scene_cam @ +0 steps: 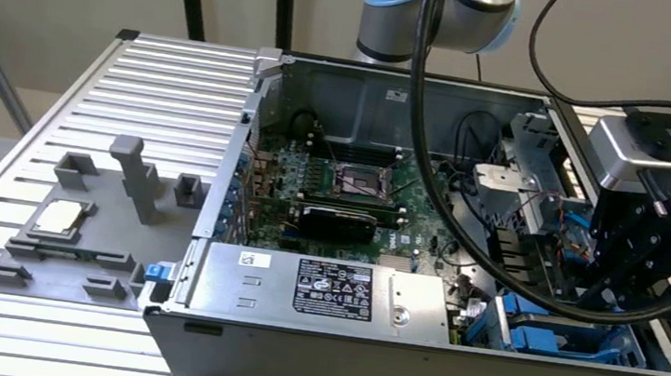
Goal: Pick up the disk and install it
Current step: 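Insert the second disk wire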
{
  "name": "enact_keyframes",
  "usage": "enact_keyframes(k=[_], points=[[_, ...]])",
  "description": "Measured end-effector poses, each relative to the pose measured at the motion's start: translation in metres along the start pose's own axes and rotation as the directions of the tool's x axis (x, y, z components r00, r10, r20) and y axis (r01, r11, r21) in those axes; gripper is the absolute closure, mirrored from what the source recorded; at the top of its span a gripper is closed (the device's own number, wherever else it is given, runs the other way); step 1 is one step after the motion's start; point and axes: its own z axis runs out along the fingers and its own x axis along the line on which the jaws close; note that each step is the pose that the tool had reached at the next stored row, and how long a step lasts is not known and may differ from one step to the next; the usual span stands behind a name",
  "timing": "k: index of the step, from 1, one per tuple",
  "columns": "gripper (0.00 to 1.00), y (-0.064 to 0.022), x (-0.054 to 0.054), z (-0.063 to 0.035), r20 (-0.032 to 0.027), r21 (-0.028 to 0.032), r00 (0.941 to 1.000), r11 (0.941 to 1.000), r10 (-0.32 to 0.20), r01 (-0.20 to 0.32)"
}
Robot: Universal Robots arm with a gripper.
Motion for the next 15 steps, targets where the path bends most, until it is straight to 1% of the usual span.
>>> enact_keyframes(k=[9, 10, 15], points=[[1.0, 0.0, 0.0, 0.0, 0.0, 0.0, 1.0, 1.0, 0.0, 0.0], [1.0, 0.0, 0.0, -0.0011, -0.0002, 0.0, 1.0, 1.0, 0.0, 0.0], [1.0, -0.0026, -0.001, -0.0228, 0.0001, 0.0, 1.0, 1.0, 0.0, 0.0]])
